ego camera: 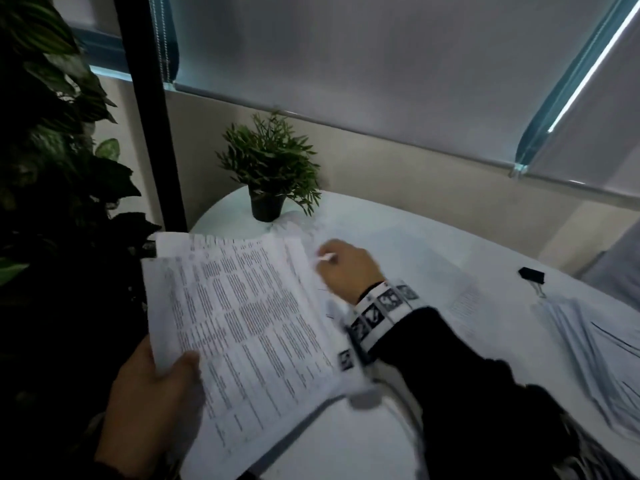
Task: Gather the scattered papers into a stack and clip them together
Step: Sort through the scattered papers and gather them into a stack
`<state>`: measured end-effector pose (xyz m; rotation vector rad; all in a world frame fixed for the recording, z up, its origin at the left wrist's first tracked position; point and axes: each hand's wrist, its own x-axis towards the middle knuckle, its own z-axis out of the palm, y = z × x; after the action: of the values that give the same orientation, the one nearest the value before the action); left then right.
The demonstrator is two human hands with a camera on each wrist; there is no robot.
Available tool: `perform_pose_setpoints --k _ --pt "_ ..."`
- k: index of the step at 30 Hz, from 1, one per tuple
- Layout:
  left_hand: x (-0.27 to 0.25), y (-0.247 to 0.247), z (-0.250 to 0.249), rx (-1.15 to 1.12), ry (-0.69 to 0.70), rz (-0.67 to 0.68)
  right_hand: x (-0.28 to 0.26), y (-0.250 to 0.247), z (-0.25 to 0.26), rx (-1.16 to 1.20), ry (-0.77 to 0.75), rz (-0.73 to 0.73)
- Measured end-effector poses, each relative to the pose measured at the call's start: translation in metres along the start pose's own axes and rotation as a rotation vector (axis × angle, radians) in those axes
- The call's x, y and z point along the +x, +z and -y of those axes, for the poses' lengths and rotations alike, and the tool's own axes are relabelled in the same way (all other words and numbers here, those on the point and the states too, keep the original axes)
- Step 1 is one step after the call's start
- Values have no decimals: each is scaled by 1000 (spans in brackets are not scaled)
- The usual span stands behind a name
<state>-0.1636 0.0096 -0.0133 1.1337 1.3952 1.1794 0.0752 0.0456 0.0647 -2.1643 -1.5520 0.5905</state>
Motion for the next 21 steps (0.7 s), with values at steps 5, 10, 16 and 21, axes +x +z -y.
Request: perform_pose_setpoints --k 5,10,16,21 --pt "10 -4 15 148 -42 -40 15 -33 -111 -871 464 255" --pt "14 -2 26 50 -100 16 27 -32 -130 -775 433 177" --pt "11 -5 23 5 -1 55 15 -36 -111 -777 345 63" --pt "11 2 26 -109 -78 46 -34 -44 -24 90 -167 53"
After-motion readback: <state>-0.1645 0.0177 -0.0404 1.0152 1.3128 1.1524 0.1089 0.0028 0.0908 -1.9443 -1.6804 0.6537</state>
